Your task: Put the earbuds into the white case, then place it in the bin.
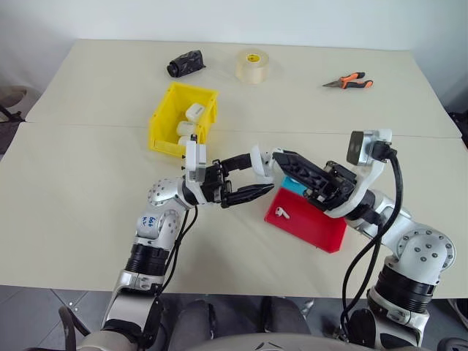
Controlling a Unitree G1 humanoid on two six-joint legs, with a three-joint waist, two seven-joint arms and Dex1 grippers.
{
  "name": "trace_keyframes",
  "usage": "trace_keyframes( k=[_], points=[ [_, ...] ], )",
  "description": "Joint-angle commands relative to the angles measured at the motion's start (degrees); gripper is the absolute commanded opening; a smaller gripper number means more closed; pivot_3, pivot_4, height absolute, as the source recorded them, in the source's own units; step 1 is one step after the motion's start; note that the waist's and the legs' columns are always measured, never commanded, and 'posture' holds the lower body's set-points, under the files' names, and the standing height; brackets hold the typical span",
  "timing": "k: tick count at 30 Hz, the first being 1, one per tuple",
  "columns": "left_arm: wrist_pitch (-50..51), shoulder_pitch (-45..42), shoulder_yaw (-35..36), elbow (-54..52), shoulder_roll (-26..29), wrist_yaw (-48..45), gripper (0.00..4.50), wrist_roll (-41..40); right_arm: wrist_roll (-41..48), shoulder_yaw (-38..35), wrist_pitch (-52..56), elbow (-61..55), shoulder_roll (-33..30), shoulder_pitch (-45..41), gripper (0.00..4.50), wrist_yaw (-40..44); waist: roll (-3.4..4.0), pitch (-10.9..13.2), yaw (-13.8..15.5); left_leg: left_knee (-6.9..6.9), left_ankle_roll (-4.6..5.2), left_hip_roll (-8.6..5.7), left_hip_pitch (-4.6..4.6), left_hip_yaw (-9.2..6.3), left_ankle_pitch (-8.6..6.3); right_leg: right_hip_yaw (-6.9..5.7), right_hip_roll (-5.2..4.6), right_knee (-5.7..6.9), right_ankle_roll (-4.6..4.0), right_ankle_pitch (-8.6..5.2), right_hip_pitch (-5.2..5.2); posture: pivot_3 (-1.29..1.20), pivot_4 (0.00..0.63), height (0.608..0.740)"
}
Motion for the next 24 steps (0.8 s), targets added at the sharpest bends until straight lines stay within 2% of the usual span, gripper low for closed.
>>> trace_keyframes(
  k=[1,12,15,21,24],
  points=[
    [-0.14,-0.76,0.07,-1.69,-0.67,-0.19,2.80,-1.01,0.44,2.20,-2.75,-2.04,-2.56,1.80,0.54,1.08,0.00,0.00,0.00,0.00,0.00,0.00,0.00,0.01,0.00,0.00,0.00,0.00,0.00,0.00,0.00,0.00,0.150,0.740],
    [0.06,-0.94,0.22,-2.23,-1.23,0.00,2.80,-0.90,-4.57,9.71,-8.53,-1.00,-9.61,6.28,0.54,3.61,0.00,0.00,0.06,0.00,0.00,0.00,0.00,0.01,0.00,0.01,0.00,-0.02,0.00,0.00,0.00,0.00,0.150,0.740],
    [0.24,-0.82,0.27,-2.57,-1.25,-0.02,2.80,-0.80,-3.19,10.83,-8.91,-1.35,-11.09,6.29,1.55,5.11,-0.01,0.00,0.09,0.00,0.00,0.00,-0.01,0.00,0.00,0.00,0.00,-0.02,0.00,0.00,0.00,0.00,0.150,0.740],
    [1.52,0.64,0.22,-4.39,0.03,-0.08,2.80,-0.63,-6.81,10.33,-13.11,0.14,-14.85,5.94,3.47,9.28,-0.01,0.01,0.23,0.01,0.00,0.00,-0.02,0.03,0.00,0.02,-0.01,-0.06,0.00,0.00,0.00,0.00,0.150,0.740],
    [3.20,2.77,0.17,-6.17,4.00,0.25,2.80,1.28,-8.58,9.40,-13.58,2.06,-18.37,6.30,3.47,11.59,-0.01,0.00,0.12,0.00,0.00,0.01,0.00,0.03,0.00,0.03,-0.01,-0.06,0.00,0.00,0.00,0.00,0.150,0.740]
  ],
)
